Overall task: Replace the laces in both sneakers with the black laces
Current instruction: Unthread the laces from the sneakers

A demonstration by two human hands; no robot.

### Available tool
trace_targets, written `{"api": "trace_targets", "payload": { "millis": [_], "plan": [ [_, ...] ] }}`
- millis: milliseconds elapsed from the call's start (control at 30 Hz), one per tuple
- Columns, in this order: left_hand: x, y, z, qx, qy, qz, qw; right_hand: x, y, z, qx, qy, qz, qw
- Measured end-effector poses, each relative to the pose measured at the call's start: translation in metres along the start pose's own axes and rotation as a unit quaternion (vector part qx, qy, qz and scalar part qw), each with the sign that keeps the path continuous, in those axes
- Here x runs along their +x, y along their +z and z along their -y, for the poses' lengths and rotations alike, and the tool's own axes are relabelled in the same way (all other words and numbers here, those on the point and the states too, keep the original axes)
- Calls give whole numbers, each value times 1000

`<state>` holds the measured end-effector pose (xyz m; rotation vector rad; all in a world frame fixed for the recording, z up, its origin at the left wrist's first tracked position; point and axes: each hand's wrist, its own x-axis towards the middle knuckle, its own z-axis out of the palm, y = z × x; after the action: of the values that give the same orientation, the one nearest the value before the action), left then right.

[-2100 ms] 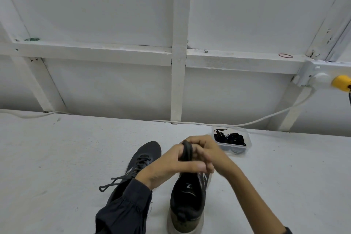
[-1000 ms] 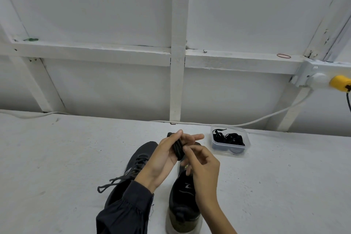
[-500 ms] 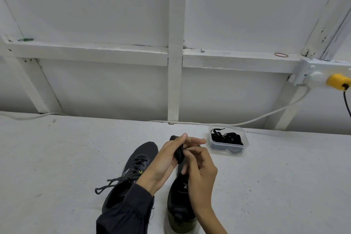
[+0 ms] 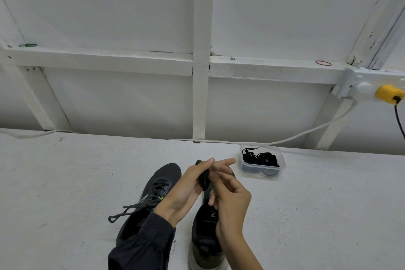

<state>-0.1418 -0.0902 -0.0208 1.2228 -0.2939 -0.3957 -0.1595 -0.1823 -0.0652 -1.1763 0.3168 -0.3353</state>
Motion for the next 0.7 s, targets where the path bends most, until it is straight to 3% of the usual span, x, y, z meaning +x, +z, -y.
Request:
{"api": "trace_targets", "payload": {
  "millis": [167, 333, 433, 700],
  "plan": [
    [2, -3, 5, 1, 11, 8, 1000, -5, 0, -3, -105, -164, 32, 980],
    [4, -4, 6, -9, -11, -2, 1000, -9, -3, -7, -202, -293, 80, 931],
    [5, -3, 5, -32, -17, -6, 999, -6, -5, -10, -260, -330, 93, 903],
    [5, 0, 3, -147, -56, 11, 987, 6, -14, -11, -295, -358, 85, 882]
  ]
}}
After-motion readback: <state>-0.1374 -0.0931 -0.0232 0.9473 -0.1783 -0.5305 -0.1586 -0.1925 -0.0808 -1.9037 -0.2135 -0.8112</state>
